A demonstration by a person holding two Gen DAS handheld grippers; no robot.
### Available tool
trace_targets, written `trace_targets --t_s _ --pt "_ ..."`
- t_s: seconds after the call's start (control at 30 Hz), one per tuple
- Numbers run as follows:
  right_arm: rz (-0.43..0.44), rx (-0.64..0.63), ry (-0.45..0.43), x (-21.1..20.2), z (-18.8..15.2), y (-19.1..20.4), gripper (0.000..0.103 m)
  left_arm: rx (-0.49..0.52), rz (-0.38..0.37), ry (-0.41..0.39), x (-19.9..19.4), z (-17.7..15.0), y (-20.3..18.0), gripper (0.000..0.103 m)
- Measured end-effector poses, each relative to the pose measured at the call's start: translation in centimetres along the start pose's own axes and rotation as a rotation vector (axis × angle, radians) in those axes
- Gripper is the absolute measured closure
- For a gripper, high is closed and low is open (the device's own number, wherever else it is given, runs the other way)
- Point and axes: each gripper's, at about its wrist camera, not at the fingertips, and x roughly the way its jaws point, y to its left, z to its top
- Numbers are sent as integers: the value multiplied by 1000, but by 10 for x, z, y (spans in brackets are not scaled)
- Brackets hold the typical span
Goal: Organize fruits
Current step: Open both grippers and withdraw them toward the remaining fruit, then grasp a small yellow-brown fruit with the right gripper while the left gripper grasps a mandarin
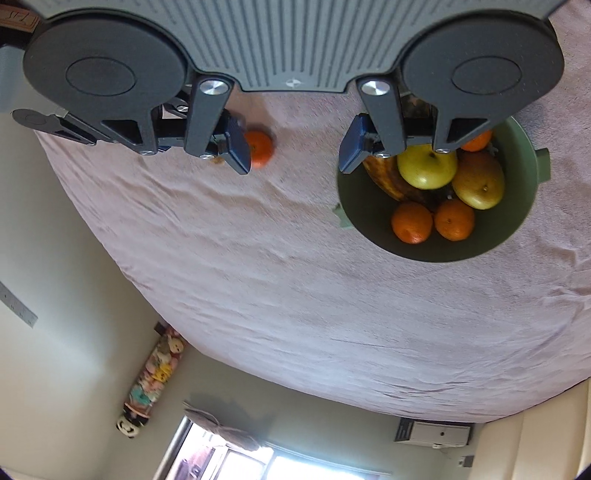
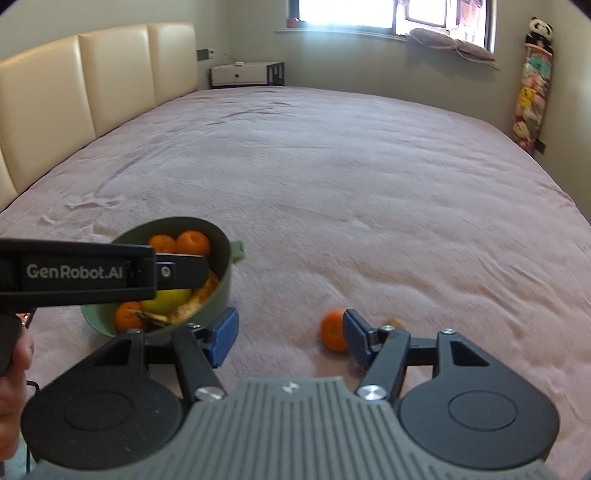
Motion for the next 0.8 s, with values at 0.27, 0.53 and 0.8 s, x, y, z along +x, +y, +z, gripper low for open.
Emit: trace_targets --t_s 0.27,0.53,0.8 --pt "-73 71 73 -2 -31 -31 43 54 -1 82 14 -19 -19 40" --pt "-112 145 188 21 -58 -52 43 112 1 172 35 -37 -31 40" --pt "-59 149 258 48 -69 -58 45 99 -16 242 56 -47 -28 40"
